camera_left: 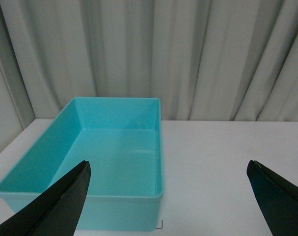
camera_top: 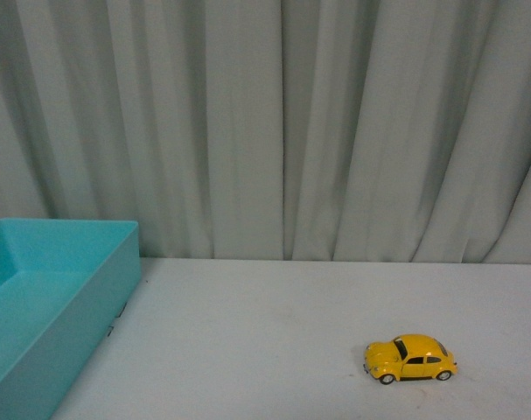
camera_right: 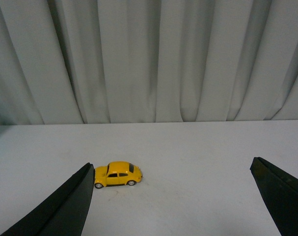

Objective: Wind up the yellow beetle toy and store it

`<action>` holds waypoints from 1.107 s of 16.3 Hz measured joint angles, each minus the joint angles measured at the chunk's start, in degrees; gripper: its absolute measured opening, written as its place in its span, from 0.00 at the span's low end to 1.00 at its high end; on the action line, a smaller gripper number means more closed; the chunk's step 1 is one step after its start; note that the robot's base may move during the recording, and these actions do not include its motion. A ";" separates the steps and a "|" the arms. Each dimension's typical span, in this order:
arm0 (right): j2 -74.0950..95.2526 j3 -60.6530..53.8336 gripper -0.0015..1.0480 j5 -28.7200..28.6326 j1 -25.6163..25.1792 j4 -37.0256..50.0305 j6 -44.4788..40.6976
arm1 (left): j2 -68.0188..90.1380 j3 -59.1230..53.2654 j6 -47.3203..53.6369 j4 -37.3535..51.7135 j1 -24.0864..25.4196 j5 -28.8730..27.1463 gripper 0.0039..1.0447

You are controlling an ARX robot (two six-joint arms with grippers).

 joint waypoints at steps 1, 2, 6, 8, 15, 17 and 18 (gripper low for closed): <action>0.00 0.00 0.94 0.00 0.00 0.00 0.02 | 0.00 0.02 -0.02 -0.02 0.00 -0.02 0.94; 0.00 0.00 0.94 0.00 0.00 0.00 0.02 | 0.00 0.00 -0.02 -0.02 0.00 0.00 0.94; 0.02 0.00 0.94 0.00 0.00 -0.13 0.02 | 0.00 0.00 -0.02 -0.13 0.00 0.00 0.94; 0.02 0.00 0.94 0.00 0.00 -0.02 0.02 | 0.00 0.00 -0.02 -0.07 0.00 -0.02 0.94; 0.02 0.00 0.94 0.00 0.00 -0.04 0.02 | 0.00 0.00 -0.02 -0.07 0.00 -0.02 0.94; 0.48 0.17 0.94 -3.26 -0.98 -0.92 0.76 | 0.00 0.00 -0.02 -0.07 0.00 -0.02 0.94; 5.57 0.24 0.94 -14.64 -7.26 2.56 3.72 | 0.00 0.00 0.00 -0.04 0.00 0.09 0.94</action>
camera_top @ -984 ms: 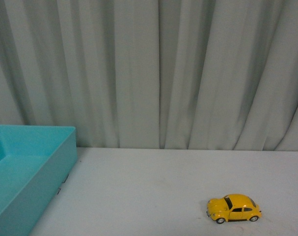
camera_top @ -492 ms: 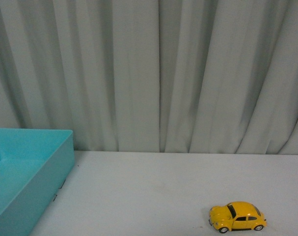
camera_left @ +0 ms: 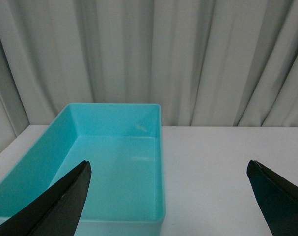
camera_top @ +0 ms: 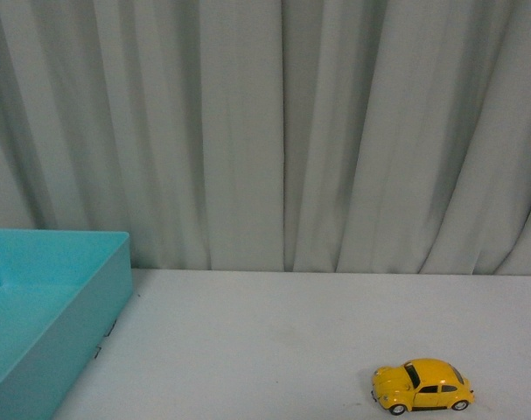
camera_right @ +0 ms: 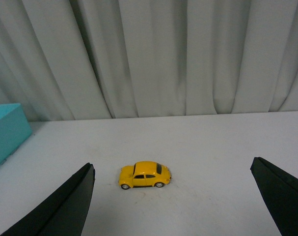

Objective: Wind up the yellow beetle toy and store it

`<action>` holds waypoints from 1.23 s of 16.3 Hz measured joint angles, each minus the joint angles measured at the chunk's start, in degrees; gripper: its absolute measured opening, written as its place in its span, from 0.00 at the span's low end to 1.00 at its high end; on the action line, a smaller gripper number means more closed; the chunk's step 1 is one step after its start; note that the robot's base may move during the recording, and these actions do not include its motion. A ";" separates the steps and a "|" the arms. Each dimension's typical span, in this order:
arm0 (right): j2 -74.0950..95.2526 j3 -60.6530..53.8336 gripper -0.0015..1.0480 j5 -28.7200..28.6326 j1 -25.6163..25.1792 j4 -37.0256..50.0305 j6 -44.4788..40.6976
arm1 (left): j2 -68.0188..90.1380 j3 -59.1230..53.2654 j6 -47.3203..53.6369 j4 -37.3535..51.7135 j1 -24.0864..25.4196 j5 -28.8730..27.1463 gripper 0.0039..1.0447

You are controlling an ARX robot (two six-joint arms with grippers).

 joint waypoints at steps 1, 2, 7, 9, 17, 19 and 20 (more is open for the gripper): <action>10.29 0.02 0.94 -9.90 -8.15 9.38 2.10 | 0.00 0.02 -0.02 0.00 0.00 -0.09 0.94; 20.65 0.22 0.94 -16.98 -14.05 19.74 2.21 | 0.00 0.00 -0.02 0.00 0.00 -0.11 0.94; 70.18 15.93 0.94 -22.23 -23.76 55.23 -2.10 | 0.00 0.00 -0.02 -0.02 0.00 -0.09 0.94; 83.17 24.06 0.94 -21.51 -21.31 54.66 -3.63 | 0.00 0.00 -0.02 -0.04 0.00 -0.11 0.94; 103.84 54.31 0.94 -31.47 -8.68 32.13 -21.35 | 0.00 0.00 -0.02 -0.02 0.00 -0.09 0.94; 105.26 56.76 0.94 -32.20 -8.07 29.07 -23.52 | 0.00 0.00 -0.02 -0.02 0.00 -0.11 0.94; 106.62 59.12 0.94 -33.00 -7.61 26.16 -26.58 | 0.00 0.00 -0.02 -0.02 0.00 -0.11 0.94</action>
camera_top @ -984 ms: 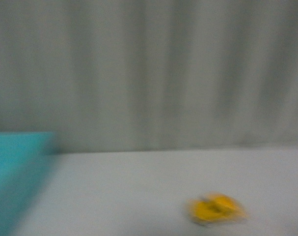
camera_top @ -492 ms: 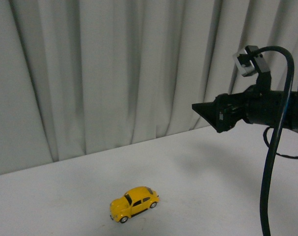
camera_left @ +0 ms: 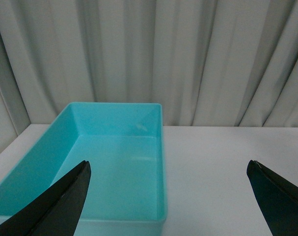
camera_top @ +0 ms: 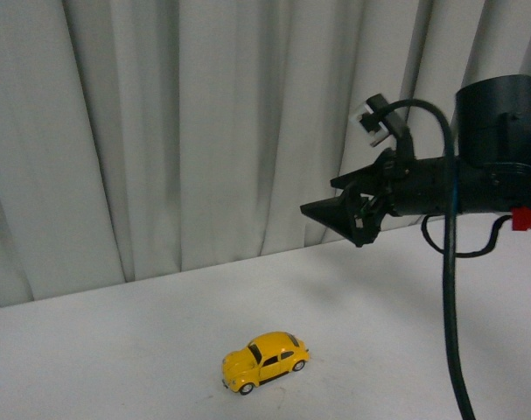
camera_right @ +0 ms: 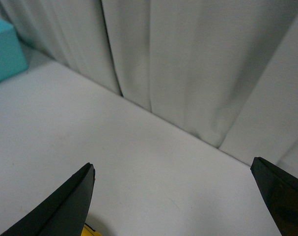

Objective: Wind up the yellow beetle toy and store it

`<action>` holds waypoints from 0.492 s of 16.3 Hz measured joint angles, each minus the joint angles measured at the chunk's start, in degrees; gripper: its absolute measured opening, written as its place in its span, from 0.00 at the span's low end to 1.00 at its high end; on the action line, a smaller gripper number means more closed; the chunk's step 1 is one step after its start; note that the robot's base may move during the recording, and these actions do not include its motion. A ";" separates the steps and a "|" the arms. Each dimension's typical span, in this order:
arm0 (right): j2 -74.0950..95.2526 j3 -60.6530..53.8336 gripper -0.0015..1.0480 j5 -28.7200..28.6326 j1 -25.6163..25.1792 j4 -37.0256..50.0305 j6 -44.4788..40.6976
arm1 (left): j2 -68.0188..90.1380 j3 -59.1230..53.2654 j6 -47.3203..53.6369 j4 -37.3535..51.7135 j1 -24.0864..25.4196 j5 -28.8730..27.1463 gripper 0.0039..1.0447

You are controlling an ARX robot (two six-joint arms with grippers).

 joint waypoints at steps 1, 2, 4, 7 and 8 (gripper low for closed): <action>0.85 1.46 0.94 -0.55 0.26 -2.08 -1.22 | 0.00 0.00 0.00 0.00 0.00 0.00 0.94; 1.64 2.93 0.94 -0.94 0.55 -4.24 -3.43 | 0.00 0.00 0.00 0.00 0.00 0.00 0.94; 2.73 5.09 0.94 -1.70 0.98 -7.72 -6.32 | 0.00 0.00 0.00 0.00 0.00 0.00 0.94; 5.51 11.82 0.94 -4.92 2.38 -21.46 -17.88 | 0.00 0.00 0.00 0.00 0.00 0.00 0.94; 9.60 20.52 0.94 -6.60 4.15 -40.13 -33.83 | 0.00 0.00 0.00 -0.02 0.00 0.00 0.94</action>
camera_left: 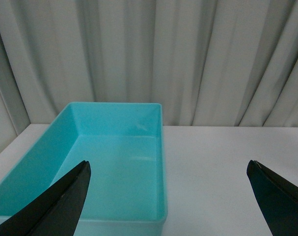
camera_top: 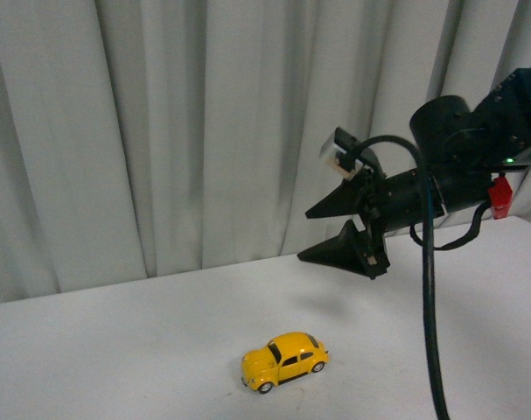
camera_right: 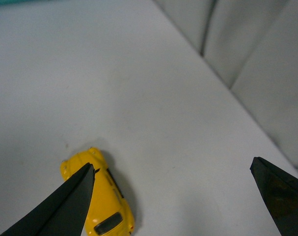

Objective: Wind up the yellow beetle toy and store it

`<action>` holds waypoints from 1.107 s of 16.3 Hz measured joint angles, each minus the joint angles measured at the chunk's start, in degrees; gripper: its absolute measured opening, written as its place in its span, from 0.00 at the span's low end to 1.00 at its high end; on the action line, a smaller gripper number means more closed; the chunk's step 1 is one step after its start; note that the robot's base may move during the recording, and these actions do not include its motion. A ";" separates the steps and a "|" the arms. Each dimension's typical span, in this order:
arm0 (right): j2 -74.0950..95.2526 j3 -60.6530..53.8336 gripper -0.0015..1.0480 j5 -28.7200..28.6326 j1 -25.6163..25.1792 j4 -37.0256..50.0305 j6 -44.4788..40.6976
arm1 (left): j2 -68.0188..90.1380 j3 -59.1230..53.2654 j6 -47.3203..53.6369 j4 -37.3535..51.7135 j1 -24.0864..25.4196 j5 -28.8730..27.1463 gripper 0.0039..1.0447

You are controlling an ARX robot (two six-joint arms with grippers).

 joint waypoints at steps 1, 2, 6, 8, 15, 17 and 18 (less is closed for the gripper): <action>7.43 8.92 0.94 2.82 2.34 -22.80 -21.62 | 0.00 0.00 0.00 0.02 0.00 0.00 0.94; 12.15 14.01 0.94 6.56 4.39 -33.83 -34.10 | 0.00 0.00 0.00 0.02 0.00 0.02 0.94; 16.74 16.87 0.94 15.89 7.45 -34.38 -37.66 | 0.00 0.00 0.00 0.02 0.00 0.00 0.94; 17.55 16.87 0.94 17.49 7.80 -33.70 -37.13 | 0.00 0.00 0.00 0.00 0.00 0.02 0.94; 17.92 16.85 0.70 18.58 9.99 -31.87 -35.06 | 0.00 0.00 0.00 0.02 0.00 0.00 0.94; 17.92 16.41 0.50 19.56 9.97 -31.71 -32.87 | 0.00 0.00 0.00 0.02 0.00 0.00 0.94; 17.90 16.39 0.43 19.39 9.99 -31.89 -31.82 | 0.00 0.00 0.00 0.02 0.00 0.00 0.94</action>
